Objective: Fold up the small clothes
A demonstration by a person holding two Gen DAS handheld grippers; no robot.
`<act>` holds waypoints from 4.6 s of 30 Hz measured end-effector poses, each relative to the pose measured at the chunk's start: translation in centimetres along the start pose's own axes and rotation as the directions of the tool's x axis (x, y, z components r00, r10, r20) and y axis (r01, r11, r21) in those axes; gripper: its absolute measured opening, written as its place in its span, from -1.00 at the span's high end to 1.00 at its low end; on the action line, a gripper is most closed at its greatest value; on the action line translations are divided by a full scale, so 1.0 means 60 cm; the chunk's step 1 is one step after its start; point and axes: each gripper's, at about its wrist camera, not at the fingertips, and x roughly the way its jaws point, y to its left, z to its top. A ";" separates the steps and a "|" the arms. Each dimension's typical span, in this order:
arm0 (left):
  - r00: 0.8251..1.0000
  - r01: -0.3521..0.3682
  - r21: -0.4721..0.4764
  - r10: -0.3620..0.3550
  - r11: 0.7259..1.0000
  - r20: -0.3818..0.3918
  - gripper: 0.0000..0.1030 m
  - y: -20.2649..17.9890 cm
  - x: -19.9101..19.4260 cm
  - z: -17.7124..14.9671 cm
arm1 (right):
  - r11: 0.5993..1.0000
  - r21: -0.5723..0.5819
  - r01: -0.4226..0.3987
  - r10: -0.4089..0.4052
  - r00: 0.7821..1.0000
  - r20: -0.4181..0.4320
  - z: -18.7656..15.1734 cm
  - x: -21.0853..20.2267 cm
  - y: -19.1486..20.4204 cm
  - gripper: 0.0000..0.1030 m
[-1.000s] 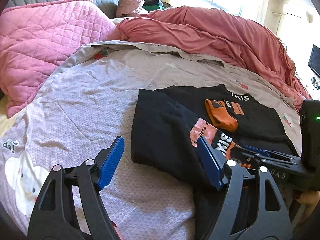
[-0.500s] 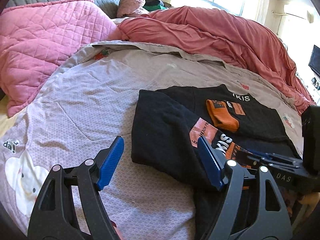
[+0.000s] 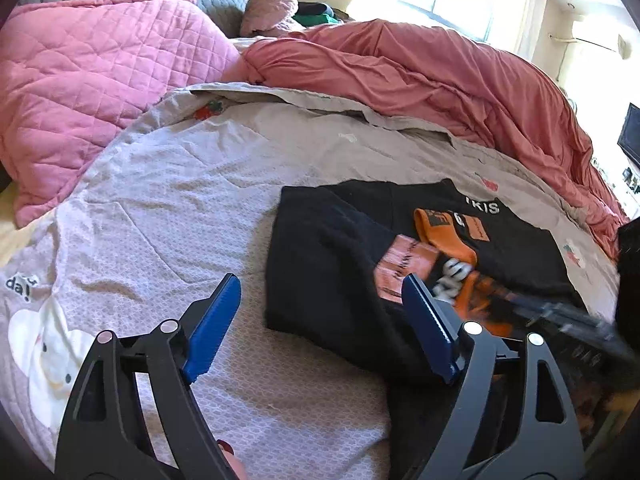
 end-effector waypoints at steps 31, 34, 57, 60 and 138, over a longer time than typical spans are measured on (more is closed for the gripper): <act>0.997 0.013 0.054 -0.009 0.998 -0.076 -0.48 -0.212 0.122 0.091 | 0.895 -0.043 0.443 -0.443 0.896 0.016 0.077 -0.057 -0.318 0.81; 0.995 0.021 0.020 -0.019 1.000 -0.095 -0.48 -0.228 0.165 0.089 | 0.897 -0.023 0.441 -0.441 0.898 -0.005 0.074 -0.052 -0.338 0.81; 0.989 0.048 -0.022 -0.051 0.999 -0.138 -0.55 -0.185 0.186 0.036 | 0.923 0.189 0.336 -0.311 0.939 -0.148 0.024 -0.049 -0.375 0.11; 0.984 0.073 -0.046 -0.080 0.996 -0.157 -0.55 -0.181 0.193 0.033 | 0.925 0.180 0.335 -0.315 0.940 -0.134 0.022 -0.047 -0.369 0.63; 0.992 0.105 -0.048 -0.108 0.993 -0.072 -0.79 -0.148 0.139 0.079 | 0.929 0.106 0.355 -0.358 0.934 0.007 0.023 -0.094 -0.296 -0.74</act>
